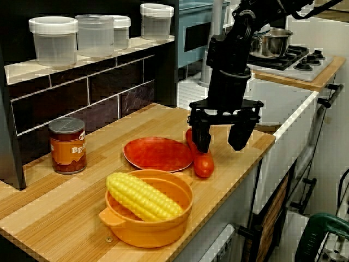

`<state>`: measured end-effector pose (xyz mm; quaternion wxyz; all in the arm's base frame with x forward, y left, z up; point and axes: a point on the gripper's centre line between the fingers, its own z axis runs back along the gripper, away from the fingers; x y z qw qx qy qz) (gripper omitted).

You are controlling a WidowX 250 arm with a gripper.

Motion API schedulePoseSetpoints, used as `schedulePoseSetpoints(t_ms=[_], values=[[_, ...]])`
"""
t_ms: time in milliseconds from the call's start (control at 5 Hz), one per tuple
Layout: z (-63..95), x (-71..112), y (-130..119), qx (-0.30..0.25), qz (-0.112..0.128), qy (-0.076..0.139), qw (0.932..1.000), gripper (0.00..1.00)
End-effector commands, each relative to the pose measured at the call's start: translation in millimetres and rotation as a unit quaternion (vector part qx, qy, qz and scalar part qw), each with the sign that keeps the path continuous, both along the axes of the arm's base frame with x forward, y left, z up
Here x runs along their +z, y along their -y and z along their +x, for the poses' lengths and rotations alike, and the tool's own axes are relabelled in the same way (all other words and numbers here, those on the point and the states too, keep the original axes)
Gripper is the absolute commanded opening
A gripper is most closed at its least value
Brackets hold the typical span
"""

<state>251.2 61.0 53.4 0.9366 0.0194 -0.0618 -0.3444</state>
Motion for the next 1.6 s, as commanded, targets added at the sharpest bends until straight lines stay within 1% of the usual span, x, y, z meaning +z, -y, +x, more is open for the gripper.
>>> schedulePoseSetpoints(t_ms=[0, 200, 600, 800, 1200, 1400], values=[[13.6, 9.9, -8, 0.001, 0.009, 0.016, 0.9998, 1.0], [16.6, 7.4, -7, 0.002, 0.015, 0.022, 0.9997, 1.0], [23.3, -1.4, -7, 0.008, 0.024, 0.021, 0.9995, 1.0], [22.9, -2.4, -7, 0.01, 0.025, 0.021, 0.9994, 1.0], [24.8, -7.9, -9, 0.019, 0.034, 0.022, 0.999, 1.0], [22.6, -6.2, -9, 0.022, 0.032, 0.02, 0.999, 1.0]])
